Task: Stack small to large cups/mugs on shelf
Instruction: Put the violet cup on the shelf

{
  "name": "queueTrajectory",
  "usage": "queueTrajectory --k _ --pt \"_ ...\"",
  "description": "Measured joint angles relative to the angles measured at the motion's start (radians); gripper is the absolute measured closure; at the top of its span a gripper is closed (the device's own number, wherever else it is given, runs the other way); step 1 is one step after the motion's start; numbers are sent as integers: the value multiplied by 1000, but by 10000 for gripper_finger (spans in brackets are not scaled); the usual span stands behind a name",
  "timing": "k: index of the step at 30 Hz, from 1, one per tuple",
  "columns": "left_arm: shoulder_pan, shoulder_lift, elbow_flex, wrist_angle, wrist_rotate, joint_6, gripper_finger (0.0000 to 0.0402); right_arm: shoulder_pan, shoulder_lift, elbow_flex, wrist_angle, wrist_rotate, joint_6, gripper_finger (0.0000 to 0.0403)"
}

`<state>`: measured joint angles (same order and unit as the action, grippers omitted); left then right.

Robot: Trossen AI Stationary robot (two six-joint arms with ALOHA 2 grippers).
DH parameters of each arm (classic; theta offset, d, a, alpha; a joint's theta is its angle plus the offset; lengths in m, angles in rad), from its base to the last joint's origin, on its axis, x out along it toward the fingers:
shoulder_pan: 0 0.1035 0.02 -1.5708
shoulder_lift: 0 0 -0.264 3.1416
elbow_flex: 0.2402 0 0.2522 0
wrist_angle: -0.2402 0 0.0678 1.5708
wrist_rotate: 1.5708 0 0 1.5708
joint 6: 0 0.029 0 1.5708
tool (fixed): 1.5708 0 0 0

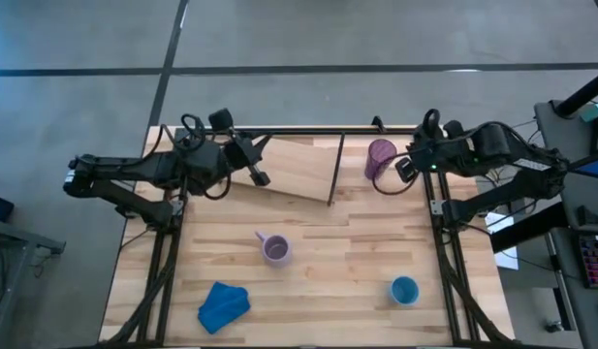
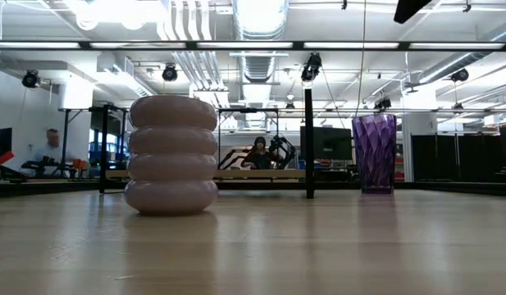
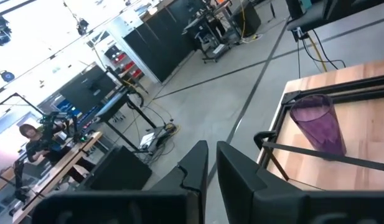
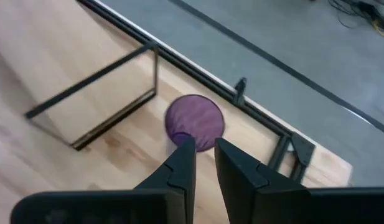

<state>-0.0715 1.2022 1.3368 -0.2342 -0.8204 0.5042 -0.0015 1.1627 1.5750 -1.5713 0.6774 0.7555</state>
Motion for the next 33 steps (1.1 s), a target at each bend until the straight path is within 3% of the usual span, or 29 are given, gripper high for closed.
queueTrajectory --k 4,8,17,23,33 --pt "0 0 2 -1 0 -1 382 -83 22 -30 0 -15 -16 348" --pt "0 -3 7 4 0 -1 382 -189 62 -63 0 -95 -60 348" --pt "0 -8 6 1 0 -2 382 -353 225 -84 16 -207 -205 348" --pt "0 -8 7 0 0 -51 382 -416 347 -82 49 -319 -290 348" --pt "-1 -12 5 -35 4 -185 382 -434 450 -72 93 -375 -350 348"
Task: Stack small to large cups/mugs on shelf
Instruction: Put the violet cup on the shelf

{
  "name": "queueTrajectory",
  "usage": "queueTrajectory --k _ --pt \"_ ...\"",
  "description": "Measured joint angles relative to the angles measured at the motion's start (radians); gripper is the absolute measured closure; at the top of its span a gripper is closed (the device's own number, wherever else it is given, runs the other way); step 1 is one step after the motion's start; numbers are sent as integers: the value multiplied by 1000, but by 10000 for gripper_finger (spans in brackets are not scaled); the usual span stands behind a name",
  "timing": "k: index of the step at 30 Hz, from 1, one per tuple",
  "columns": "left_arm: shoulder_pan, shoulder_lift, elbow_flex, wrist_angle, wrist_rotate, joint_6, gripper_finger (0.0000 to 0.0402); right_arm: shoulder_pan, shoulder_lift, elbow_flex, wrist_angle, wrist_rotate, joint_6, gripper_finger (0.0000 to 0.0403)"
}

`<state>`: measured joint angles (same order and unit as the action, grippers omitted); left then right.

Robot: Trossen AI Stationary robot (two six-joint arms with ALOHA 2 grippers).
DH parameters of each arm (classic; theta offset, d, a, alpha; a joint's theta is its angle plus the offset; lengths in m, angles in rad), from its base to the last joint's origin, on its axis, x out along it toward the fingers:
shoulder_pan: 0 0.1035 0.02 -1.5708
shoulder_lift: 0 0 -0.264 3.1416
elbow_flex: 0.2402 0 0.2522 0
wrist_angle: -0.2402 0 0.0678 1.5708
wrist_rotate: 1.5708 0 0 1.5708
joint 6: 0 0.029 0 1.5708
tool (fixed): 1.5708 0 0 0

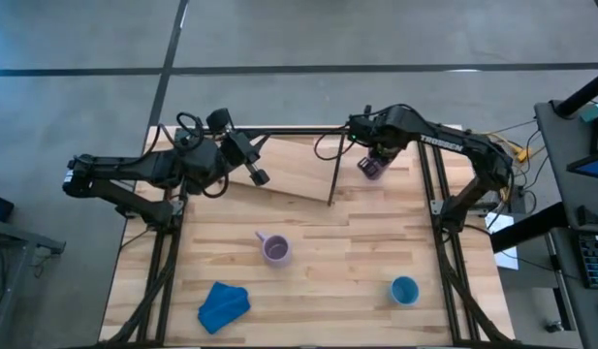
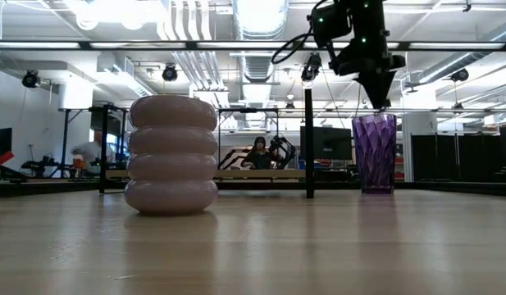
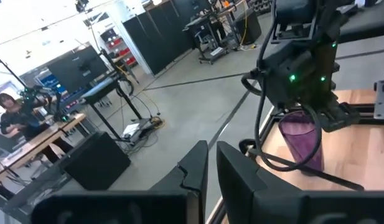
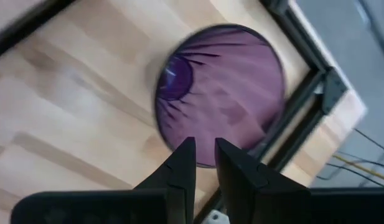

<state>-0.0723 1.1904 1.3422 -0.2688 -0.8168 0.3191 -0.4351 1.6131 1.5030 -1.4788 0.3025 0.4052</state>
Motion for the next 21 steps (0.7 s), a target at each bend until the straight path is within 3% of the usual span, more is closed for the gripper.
queueTrajectory --k 8,12,21 --pt "-1 0 0 -11 1 -6 382 -15 -55 36 49 -75 2 348" --pt "-2 0 0 -11 21 -74 382 -37 -73 43 49 -167 6 349" --pt "-12 0 0 -11 80 -81 382 -50 -52 40 48 -174 48 349"
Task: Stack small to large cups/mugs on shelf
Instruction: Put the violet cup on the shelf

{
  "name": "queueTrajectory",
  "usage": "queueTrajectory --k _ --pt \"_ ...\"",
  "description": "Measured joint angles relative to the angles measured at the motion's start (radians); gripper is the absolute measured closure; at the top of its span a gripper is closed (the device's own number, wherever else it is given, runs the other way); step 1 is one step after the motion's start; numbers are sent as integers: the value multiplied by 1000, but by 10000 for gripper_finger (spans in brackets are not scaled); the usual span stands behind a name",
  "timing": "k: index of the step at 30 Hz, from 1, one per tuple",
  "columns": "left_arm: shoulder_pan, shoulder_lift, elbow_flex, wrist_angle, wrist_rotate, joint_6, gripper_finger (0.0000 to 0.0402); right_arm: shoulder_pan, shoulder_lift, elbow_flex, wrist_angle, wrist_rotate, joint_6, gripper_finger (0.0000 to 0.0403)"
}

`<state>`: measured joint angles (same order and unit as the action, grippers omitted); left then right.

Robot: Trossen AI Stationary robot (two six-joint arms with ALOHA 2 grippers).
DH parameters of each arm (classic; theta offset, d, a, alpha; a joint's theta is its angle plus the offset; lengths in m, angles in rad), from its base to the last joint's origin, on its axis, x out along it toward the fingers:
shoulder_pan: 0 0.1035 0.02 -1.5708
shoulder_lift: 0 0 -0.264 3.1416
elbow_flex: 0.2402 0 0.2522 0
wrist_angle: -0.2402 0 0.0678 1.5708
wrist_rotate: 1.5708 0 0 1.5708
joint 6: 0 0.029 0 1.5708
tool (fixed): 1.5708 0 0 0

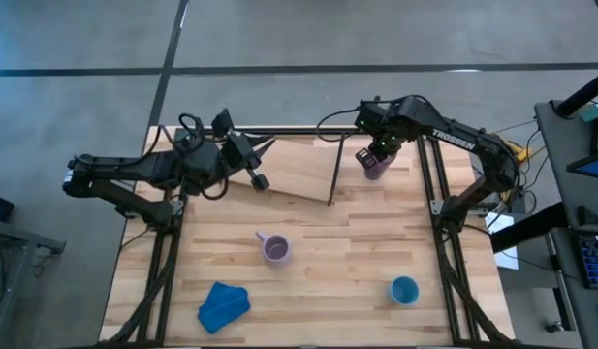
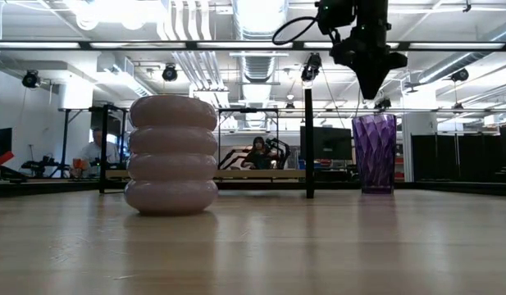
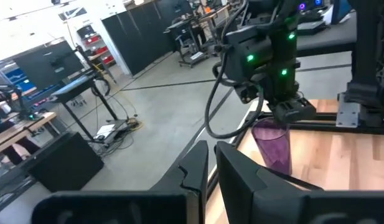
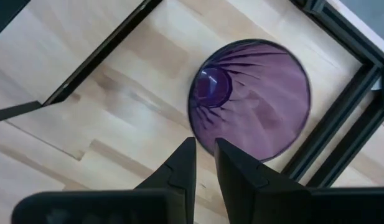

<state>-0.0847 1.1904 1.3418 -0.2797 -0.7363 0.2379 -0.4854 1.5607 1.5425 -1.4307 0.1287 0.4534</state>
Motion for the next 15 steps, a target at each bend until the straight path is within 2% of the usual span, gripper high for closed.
queueTrajectory --k 15 --pt "-30 0 0 1 12 0 382 0 60 -5 5 2 10 349"
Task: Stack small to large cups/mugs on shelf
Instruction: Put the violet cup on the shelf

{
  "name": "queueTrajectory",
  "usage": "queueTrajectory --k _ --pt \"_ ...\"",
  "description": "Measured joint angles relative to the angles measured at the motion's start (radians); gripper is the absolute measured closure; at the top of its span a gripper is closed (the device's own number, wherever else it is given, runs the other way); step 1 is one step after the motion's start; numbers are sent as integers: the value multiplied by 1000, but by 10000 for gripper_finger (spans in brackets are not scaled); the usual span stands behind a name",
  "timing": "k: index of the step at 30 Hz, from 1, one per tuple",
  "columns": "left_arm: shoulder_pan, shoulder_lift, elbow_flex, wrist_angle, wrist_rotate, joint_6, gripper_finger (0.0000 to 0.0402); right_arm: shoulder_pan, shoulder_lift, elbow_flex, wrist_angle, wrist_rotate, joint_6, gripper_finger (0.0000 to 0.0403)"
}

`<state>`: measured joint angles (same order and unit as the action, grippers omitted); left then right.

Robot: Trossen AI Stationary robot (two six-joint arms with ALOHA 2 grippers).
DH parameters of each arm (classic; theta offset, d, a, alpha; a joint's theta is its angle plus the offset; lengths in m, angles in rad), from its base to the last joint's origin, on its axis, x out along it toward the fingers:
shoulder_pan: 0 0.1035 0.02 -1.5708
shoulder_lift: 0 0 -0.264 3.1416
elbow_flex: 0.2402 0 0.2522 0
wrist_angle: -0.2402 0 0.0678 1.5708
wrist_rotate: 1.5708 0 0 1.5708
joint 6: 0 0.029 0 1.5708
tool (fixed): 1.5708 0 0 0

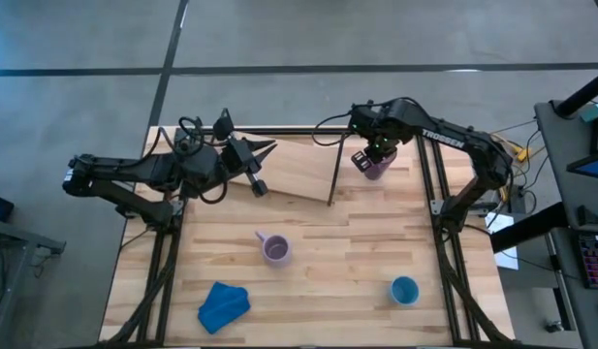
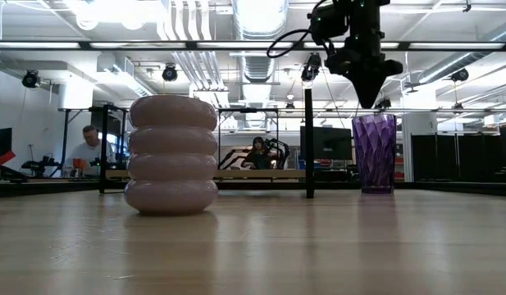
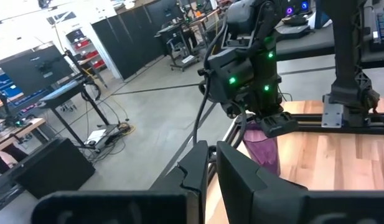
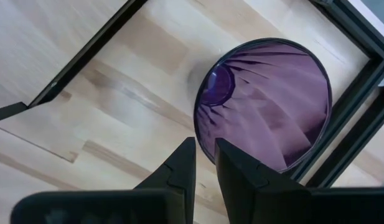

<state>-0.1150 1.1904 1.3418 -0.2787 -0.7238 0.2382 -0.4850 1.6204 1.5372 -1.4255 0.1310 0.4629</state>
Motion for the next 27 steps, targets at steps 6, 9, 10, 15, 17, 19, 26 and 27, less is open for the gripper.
queueTrajectory --k 6,9,10,15,17,19,26,27 --pt "0 0 -1 0 0 0 382 0 19 0 -1 -1 0 349" --pt "0 0 -2 0 0 0 382 0 21 0 0 -1 0 349" --pt "0 0 -2 0 0 0 382 0 21 0 0 -1 0 349" --pt "0 0 -2 0 0 1 382 0 21 0 0 -3 -2 349" --pt "0 0 -3 1 0 1 382 0 21 0 1 -3 -1 349" --pt "0 0 -4 0 0 1 382 0 21 0 2 -4 0 349" --pt "0 0 -3 1 0 1 382 0 21 -2 12 -5 0 349" --pt "0 0 -3 1 0 1 382 0 21 -4 18 -5 0 349"
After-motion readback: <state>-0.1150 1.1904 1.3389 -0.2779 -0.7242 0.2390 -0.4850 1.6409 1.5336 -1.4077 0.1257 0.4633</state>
